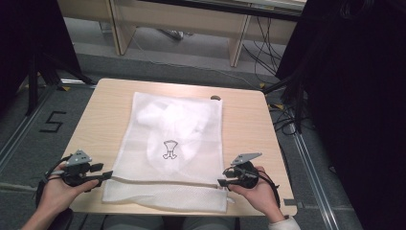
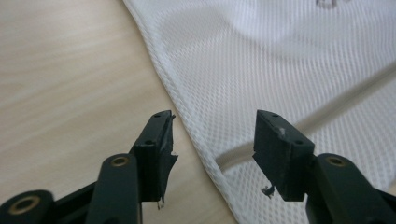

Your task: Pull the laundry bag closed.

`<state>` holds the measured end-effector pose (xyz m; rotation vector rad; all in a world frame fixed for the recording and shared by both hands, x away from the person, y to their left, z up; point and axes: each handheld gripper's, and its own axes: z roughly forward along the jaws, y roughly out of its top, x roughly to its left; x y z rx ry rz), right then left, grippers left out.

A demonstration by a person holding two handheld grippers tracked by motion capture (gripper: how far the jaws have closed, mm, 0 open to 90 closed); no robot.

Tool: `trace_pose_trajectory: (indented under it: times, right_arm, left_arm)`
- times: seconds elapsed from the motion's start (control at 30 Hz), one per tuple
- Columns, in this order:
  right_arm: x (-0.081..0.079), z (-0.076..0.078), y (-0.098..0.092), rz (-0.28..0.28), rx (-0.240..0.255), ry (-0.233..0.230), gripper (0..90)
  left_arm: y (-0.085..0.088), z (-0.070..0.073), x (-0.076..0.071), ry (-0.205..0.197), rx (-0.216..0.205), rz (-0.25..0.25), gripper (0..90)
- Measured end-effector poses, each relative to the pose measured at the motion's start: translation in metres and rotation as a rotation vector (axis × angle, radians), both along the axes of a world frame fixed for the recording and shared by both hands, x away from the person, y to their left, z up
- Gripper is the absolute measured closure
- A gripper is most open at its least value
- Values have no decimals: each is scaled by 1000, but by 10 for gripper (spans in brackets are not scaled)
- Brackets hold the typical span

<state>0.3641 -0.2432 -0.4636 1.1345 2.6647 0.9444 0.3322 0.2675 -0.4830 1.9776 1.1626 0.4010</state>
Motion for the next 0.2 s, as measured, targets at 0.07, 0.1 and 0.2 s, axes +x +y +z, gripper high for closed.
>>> trace_pose_trajectory:
  times: [0.07,0.1,0.2]
  right_arm:
    - [2,-3,-2,-31,41,-47,542]
    - [3,-1,-5,-37,21,-27,541]
    - [3,0,-6,-78,40,-7,539]
  left_arm:
    - [1,0,0,-1,-1,-2,444]
    - [0,-1,0,11,-2,-4,444]
    - [-2,-1,1,10,8,-23,444]
